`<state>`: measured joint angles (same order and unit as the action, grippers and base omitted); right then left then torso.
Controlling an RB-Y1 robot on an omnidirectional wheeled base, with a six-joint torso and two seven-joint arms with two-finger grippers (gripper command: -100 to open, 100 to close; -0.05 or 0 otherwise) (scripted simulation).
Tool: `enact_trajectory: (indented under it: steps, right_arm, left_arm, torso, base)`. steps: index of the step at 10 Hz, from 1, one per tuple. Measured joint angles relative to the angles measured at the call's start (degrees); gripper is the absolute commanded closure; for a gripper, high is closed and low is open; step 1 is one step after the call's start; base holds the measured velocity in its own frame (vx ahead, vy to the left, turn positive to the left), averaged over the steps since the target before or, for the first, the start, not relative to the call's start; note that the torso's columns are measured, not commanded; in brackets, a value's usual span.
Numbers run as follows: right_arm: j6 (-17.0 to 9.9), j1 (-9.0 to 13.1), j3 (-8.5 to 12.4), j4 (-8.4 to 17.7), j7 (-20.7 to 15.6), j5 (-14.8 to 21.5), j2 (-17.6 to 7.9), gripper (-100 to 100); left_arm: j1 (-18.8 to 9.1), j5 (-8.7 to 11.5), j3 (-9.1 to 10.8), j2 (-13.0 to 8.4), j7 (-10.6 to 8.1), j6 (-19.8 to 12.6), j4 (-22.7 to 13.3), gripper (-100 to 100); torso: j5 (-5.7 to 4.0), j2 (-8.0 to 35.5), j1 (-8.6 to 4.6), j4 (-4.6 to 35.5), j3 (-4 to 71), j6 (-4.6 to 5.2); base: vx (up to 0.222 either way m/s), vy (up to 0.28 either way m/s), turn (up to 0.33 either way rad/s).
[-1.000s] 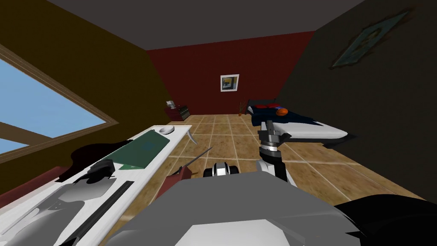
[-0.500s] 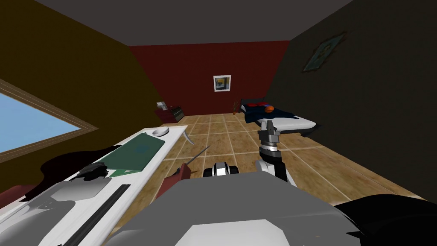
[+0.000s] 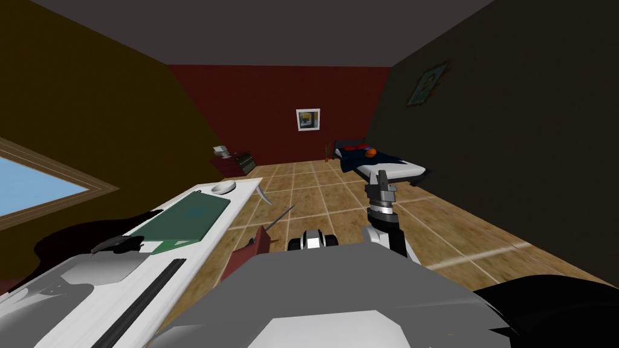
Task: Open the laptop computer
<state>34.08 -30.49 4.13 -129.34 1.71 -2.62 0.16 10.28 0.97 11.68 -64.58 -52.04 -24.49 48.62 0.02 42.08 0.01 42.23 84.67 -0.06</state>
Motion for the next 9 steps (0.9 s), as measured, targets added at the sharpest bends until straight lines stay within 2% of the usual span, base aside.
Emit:
enact_trajectory:
  steps: [2, 7, 9]
  right_arm:
    - [0.0, 0.0, 0.0, 0.0, 0.0, 0.0, 0.0, 0]
    - [0.0, 0.0, 0.0, 0.0, 0.0, 0.0, 0.0, 0]
    - [0.0, 0.0, 0.0, 0.0, 0.0, 0.0, 0.0, 0]
  left_arm:
    - [1.1, 2.0, 0.25, -0.5, 1.15, -0.5, -0.2, -100]
    - [1.5, 7.9, -0.37, -2.1, 5.56, -0.3, -4.1, -100]
    - [2.8, 10.6, -0.14, -2.8, 7.23, -0.9, -4.4, -100]
  torso:
    - [-0.02, -0.2, -0.03, -0.1, 0.2, 0.08]
    - [-0.03, 0.3, -0.03, 0.1, -0.2, 0.06]
    - [-0.02, 0.2, -0.03, 0.0, -0.1, 0.06]
  base:
    - [0.11, 0.009, 0.014]
    - [0.105, 0.018, 0.011]
    - [0.113, 0.013, 0.015]
